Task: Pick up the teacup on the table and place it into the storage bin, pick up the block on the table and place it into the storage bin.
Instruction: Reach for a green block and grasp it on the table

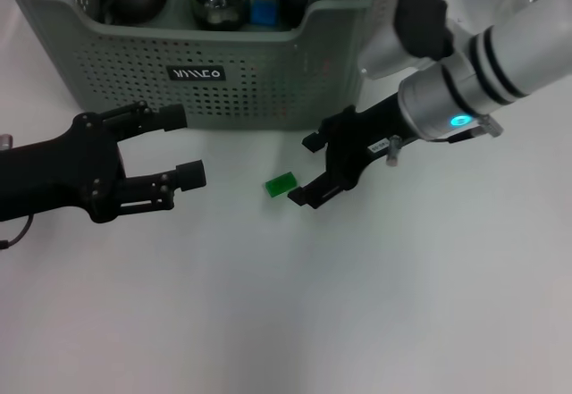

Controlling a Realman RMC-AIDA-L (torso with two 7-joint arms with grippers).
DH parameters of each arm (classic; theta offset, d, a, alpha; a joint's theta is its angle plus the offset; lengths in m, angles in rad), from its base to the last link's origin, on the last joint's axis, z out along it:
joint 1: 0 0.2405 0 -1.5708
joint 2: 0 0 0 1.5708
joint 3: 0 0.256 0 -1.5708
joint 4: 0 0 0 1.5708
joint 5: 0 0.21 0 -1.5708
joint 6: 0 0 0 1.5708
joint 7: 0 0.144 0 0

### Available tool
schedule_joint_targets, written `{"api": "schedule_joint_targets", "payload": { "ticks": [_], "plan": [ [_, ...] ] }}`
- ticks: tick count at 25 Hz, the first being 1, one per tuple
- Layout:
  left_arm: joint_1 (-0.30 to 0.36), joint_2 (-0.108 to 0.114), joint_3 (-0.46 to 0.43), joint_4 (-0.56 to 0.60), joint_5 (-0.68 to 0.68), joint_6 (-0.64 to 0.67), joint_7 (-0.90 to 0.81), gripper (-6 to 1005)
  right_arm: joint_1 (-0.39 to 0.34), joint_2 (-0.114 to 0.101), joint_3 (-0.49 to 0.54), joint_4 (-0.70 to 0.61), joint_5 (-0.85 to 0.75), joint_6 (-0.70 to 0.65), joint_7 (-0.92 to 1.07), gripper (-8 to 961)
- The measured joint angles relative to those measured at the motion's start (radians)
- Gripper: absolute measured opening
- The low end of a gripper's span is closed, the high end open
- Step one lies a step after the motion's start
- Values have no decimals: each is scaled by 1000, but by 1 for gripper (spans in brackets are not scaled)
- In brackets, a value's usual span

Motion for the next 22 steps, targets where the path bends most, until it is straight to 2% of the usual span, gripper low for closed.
{"api": "schedule_joint_targets", "payload": {
  "ticks": [8, 22],
  "plan": [
    [-7, -1, 1, 0, 0, -11, 2, 836, 9, -1, -102, 19, 115, 52, -7, 835],
    [-10, -4, -1, -2, 0, -23, -3, 831, 22, -2, -182, 5, 123, 55, -59, 830]
  ]
}}
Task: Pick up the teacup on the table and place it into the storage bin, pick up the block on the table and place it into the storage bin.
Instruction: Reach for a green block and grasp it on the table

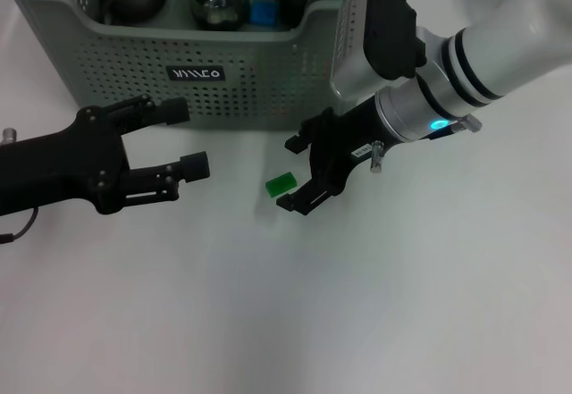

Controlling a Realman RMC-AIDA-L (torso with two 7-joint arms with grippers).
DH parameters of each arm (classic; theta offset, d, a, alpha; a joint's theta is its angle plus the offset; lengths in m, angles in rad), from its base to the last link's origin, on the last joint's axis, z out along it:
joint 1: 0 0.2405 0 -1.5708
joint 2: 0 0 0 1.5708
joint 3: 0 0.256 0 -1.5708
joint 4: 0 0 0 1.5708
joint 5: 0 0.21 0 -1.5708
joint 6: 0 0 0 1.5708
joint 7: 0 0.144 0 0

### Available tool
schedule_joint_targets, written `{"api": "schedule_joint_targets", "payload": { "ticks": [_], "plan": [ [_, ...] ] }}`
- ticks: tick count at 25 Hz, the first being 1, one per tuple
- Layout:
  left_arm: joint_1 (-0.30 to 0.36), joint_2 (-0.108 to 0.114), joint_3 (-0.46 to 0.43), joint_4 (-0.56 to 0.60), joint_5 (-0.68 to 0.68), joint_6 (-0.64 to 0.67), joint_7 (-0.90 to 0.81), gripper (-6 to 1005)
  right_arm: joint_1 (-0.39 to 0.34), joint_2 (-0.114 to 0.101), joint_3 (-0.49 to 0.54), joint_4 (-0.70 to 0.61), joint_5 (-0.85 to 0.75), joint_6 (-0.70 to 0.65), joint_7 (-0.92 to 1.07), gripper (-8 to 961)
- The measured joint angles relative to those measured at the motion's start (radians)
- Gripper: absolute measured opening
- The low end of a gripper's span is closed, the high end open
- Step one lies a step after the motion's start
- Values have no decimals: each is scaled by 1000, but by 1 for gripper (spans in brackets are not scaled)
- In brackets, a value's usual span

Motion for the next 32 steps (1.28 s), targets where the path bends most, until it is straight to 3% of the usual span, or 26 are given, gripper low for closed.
{"api": "schedule_joint_targets", "payload": {
  "ticks": [7, 18, 32],
  "plan": [
    [-5, -3, 0, -1, 0, -3, -1, 832, -3, 6, -16, 13, 24, 46, -8, 827],
    [-11, -2, -1, -1, 0, -15, -1, 833, -25, 9, -161, 36, 177, 145, -10, 823],
    [-15, -3, 0, -1, 0, -15, -1, 831, -27, 10, -186, 68, 225, 177, 7, 818]
  ]
}}
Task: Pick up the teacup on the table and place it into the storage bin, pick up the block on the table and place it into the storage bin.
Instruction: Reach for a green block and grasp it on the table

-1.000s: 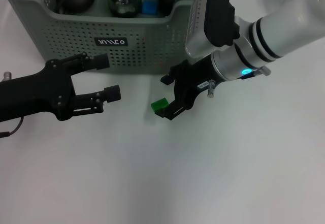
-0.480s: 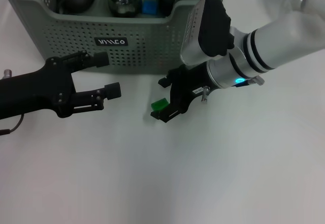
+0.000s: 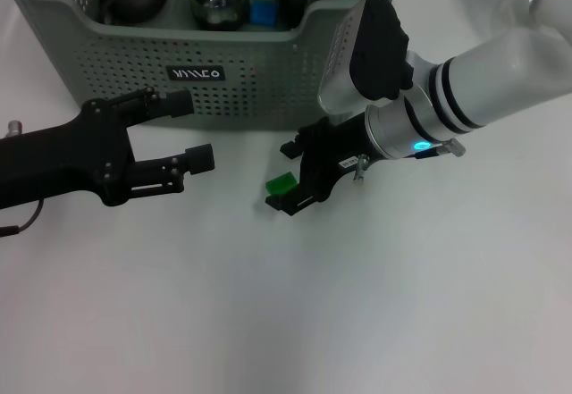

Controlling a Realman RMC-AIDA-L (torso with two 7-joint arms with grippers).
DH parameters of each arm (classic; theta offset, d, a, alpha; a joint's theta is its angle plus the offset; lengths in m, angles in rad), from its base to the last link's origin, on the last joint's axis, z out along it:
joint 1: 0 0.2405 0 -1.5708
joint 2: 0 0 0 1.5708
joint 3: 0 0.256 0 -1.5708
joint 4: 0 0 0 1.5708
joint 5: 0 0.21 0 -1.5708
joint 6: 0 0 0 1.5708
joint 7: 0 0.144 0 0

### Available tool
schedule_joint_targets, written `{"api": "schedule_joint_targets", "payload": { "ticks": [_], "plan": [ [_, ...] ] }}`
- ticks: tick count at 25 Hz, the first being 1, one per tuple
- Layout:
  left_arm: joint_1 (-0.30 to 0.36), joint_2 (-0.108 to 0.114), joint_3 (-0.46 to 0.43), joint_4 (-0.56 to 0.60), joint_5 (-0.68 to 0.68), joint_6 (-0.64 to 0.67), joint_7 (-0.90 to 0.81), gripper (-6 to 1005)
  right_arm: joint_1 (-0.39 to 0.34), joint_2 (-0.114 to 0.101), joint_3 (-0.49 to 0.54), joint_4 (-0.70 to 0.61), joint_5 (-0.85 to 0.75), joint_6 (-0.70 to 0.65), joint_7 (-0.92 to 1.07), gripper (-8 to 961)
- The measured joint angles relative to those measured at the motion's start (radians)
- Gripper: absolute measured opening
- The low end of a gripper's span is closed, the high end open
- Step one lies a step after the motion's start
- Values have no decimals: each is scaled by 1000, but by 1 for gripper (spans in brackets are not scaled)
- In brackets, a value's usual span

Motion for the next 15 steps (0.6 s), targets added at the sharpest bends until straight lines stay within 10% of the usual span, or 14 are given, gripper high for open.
{"api": "schedule_joint_targets", "payload": {
  "ticks": [8, 15],
  "plan": [
    [-2, 0, 0, 0, 0, 0, 0, 832, 0, 3, -6, 10, 0, 24, 7, 815],
    [-4, 0, 0, 0, 0, 0, 2, 832, 0, 5, -35, 11, 36, 32, 7, 596]
  ]
}}
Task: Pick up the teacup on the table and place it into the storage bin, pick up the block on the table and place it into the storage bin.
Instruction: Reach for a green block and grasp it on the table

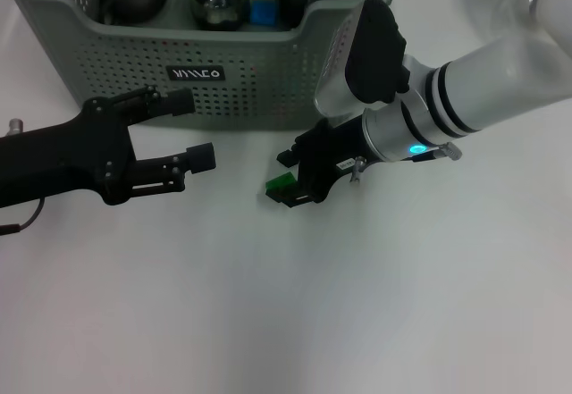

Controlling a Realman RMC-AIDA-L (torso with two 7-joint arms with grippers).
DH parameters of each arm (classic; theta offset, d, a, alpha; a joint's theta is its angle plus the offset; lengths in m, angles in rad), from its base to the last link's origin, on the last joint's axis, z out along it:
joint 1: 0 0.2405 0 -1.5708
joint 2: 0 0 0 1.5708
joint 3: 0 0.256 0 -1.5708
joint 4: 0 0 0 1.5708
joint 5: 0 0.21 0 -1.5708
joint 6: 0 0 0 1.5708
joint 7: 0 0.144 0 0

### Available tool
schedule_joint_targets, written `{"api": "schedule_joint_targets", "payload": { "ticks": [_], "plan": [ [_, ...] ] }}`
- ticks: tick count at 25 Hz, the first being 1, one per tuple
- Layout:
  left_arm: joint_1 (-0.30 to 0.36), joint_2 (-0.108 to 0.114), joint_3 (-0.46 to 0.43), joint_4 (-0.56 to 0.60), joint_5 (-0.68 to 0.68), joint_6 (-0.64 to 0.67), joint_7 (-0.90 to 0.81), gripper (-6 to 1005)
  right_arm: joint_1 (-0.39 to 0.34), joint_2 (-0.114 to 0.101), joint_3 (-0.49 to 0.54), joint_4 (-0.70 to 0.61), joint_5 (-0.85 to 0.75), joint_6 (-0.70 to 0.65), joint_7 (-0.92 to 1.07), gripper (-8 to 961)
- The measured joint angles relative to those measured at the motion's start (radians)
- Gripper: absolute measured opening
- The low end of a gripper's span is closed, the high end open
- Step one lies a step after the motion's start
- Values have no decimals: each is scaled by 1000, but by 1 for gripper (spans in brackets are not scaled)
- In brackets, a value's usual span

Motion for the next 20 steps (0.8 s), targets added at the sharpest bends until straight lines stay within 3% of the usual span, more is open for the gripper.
{"api": "schedule_joint_targets", "payload": {
  "ticks": [20],
  "plan": [
    [-2, 2, -2, 0, -1, -9, 2, 832, -7, -10, -47, -6, 42, -17, 4, 578]
  ]
}}
